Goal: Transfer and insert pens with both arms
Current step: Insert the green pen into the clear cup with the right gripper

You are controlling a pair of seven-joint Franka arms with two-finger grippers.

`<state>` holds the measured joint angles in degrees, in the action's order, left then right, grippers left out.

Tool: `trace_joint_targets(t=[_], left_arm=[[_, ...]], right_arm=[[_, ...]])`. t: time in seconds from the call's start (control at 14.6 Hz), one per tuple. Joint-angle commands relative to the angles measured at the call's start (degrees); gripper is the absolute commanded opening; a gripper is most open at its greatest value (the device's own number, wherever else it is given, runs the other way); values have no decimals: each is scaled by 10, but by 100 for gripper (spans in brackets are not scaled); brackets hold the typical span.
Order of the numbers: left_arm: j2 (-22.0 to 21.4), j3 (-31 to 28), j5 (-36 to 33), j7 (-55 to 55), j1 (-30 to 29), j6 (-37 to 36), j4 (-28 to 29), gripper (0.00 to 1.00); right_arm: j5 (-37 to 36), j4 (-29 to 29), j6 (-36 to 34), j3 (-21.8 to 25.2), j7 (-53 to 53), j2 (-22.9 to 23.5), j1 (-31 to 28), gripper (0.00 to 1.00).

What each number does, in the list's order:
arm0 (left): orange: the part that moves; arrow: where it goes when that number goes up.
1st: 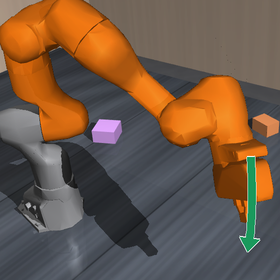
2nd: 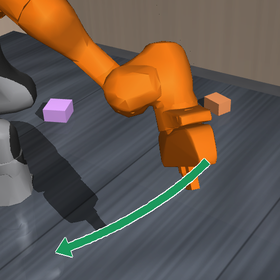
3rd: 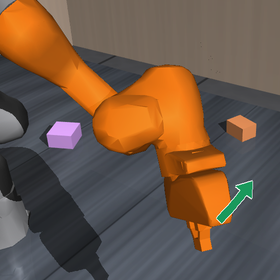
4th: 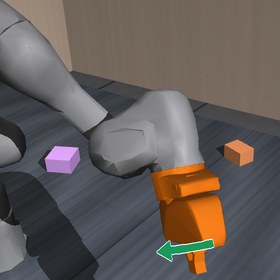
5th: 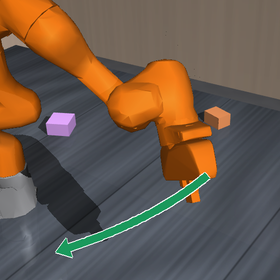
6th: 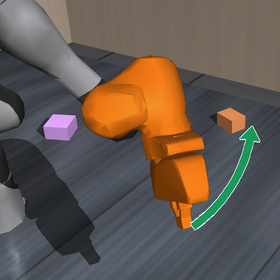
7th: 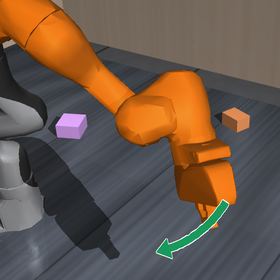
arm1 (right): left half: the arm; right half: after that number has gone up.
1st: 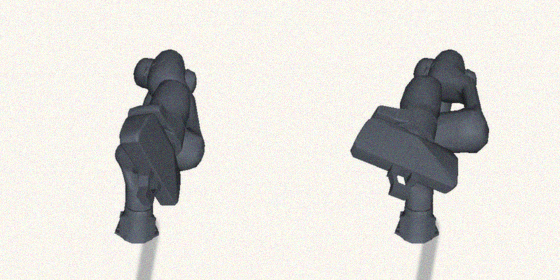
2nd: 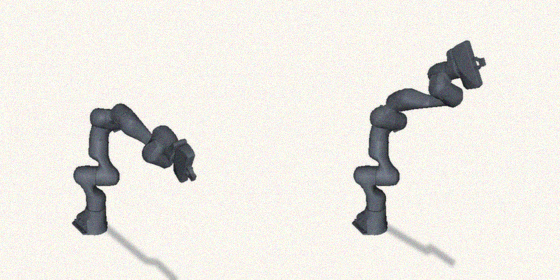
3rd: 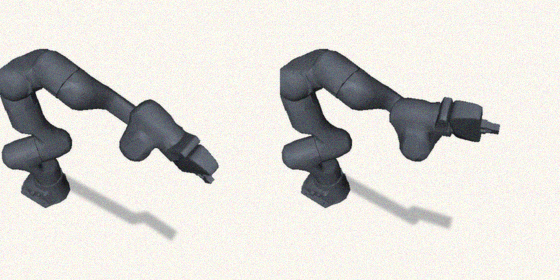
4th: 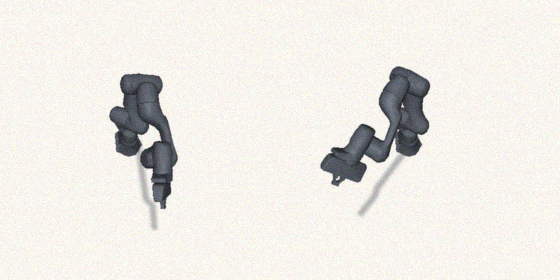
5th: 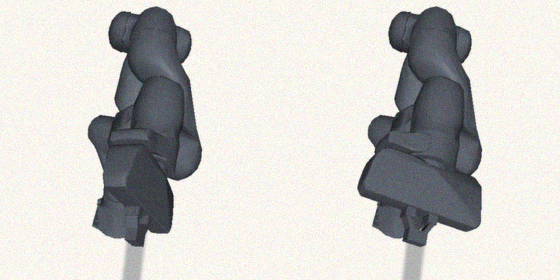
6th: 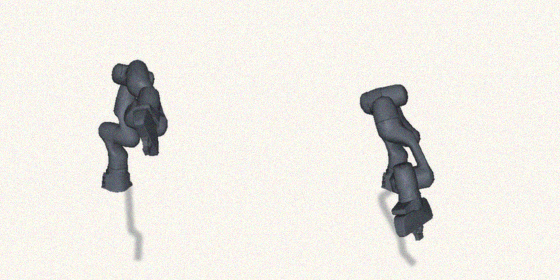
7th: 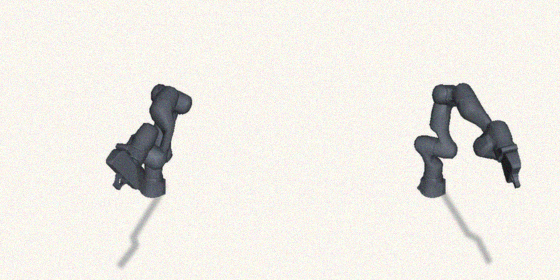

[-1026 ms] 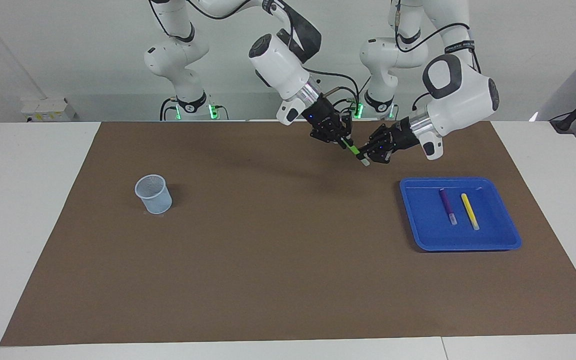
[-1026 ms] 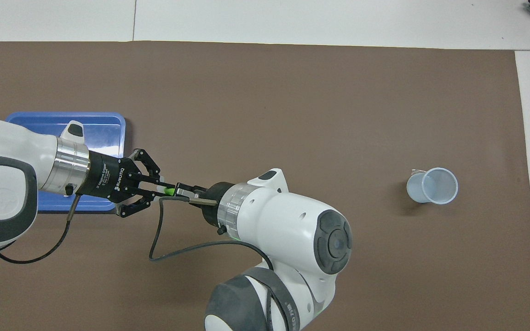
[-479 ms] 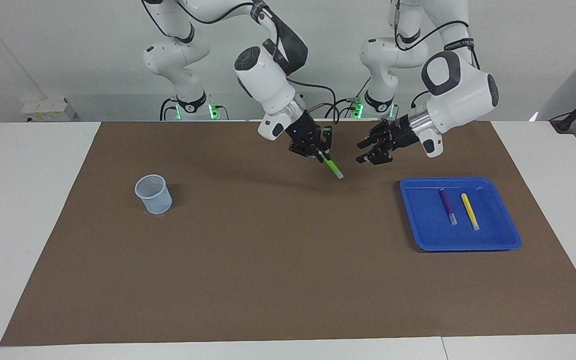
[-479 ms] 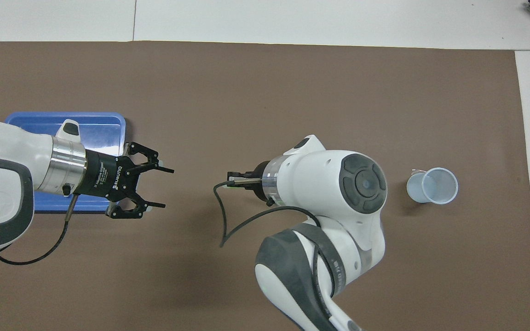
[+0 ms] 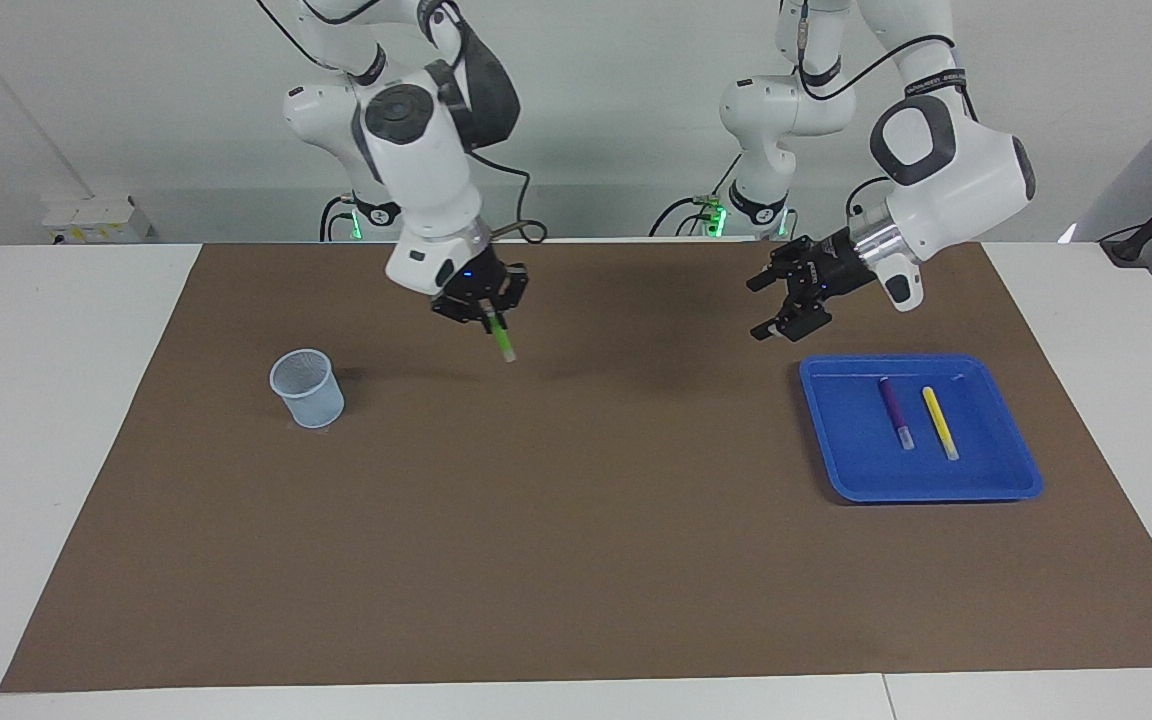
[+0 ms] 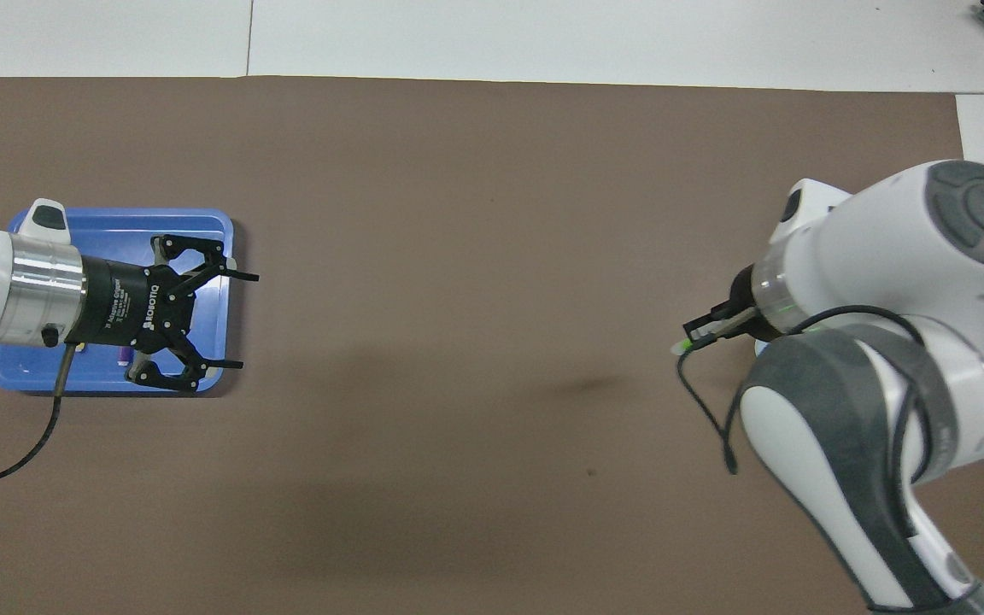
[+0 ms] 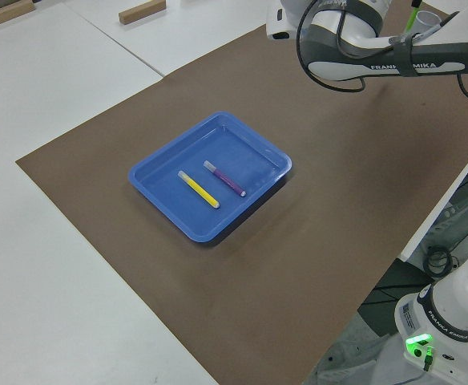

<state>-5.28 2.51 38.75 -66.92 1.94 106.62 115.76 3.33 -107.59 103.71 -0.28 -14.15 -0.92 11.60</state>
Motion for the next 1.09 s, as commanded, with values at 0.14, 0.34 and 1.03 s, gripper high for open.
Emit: trace_joint_targets(t=[0.14,0.34,1.03], left_arm=[[-26,2,-26,-1,-33,11,-18,100],[-23,3,-114,94,-39,10,-32,95],[-32,2,-290,755,-87,1,16,91]], right_arm=[[-99,-15,-8,-10,-169,-10,-61,0],[-110,-41,33,-10,-244,-15,-98,0],[-103,-120,114,-12,-270,-37,-141,35]])
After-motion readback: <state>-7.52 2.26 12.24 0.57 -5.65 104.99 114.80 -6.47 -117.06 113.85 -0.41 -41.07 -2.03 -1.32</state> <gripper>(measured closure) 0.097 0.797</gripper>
